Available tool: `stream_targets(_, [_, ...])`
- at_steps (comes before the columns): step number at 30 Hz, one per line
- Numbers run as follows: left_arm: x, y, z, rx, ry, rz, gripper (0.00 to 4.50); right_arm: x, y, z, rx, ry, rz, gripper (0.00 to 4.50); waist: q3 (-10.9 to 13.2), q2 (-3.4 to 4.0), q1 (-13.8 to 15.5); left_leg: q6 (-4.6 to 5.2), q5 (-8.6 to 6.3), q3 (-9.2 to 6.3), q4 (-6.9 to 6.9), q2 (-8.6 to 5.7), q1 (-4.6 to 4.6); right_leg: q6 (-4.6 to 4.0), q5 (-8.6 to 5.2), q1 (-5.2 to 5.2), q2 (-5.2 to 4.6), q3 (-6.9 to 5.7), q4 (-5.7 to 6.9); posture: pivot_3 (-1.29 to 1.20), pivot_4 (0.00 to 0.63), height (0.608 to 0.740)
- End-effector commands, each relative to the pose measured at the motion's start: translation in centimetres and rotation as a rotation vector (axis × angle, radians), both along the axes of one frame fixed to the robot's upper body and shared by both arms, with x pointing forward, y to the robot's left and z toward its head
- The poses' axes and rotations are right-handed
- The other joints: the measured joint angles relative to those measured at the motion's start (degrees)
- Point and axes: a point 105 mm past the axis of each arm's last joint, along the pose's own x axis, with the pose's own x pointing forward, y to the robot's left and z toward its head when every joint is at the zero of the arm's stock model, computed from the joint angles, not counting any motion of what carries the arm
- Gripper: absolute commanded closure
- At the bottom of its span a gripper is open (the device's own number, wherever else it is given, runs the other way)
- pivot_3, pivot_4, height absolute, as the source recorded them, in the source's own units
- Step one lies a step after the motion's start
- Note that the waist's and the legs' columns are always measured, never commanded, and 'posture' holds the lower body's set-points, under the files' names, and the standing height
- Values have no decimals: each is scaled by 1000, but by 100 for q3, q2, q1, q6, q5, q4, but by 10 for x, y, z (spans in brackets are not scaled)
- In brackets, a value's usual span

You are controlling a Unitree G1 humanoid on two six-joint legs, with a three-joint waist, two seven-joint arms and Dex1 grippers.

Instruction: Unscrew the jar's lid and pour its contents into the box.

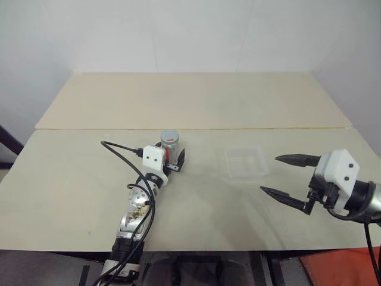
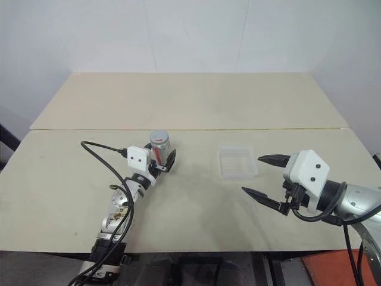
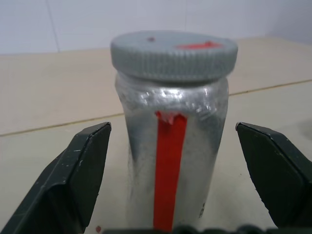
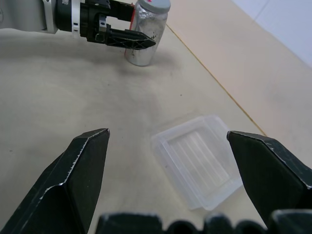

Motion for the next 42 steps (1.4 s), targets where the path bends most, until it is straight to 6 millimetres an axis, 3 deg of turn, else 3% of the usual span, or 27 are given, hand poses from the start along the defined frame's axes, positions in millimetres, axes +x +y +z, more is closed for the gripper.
stream_targets(1, [1,2,7,1,-29,19,656,-1,0,9,-12,-63,-8,0,0,0,1,0,0,0,0,0,0,0,0,0,0,0,0,0,150,740])
stream_targets(7, [5,2,5,-17,-27,17,2578,-1,0,9,-6,-63,-12,0,0,0,0,1,0,0,0,0,1,0,0,0,0,0,0,0,150,740])
stream_targets(8, [5,2,5,-20,-27,15,2630,-1,0,9,-6,-63,-12,0,0,0,4,1,0,-1,0,0,1,0,0,0,0,0,1,0,150,740])
stream_targets(14, [9,2,9,-31,-48,2,2629,2,1,9,-7,-70,-11,0,0,0,6,1,0,-1,0,-1,1,0,0,0,0,0,1,0,150,740])
stream_targets(20, [-4,4,40,-40,-162,-130,2629,8,10,16,56,-99,-15,0,0,-1,-20,-11,6,0,0,0,-2,0,0,-2,0,-1,0,0,150,740])
stream_targets(24, [-14,3,54,38,-225,-240,2629,27,39,29,264,-146,-51,0,-1,2,-106,-22,13,0,-1,2,1,-1,0,-3,2,1,3,0,150,740])
stream_targets(26, [-17,0,60,53,-247,-290,2629,38,64,38,396,-175,-63,0,-3,5,-139,-29,17,2,-4,5,6,-3,1,-4,4,4,6,0,150,740])
stream_targets(31, [-25,-12,61,71,-254,-376,2629,48,112,55,578,-228,-68,0,-5,9,-84,-33,21,-1,-2,-2,-13,-3,2,-17,3,-7,19,0,150,740])
stream_targets(38, [-36,-29,57,82,-247,-445,2629,52,146,49,600,-221,-37,0,-5,9,-107,-33,22,-1,-2,-10,-34,3,2,-28,7,-21,9,0,150,740])
stream_targets(42, [-42,-37,59,83,-268,-484,2629,58,153,43,585,-211,-27,0,-5,9,-128,-47,30,-3,-3,-5,-31,1,2,-29,24,-21,15,0,150,740])
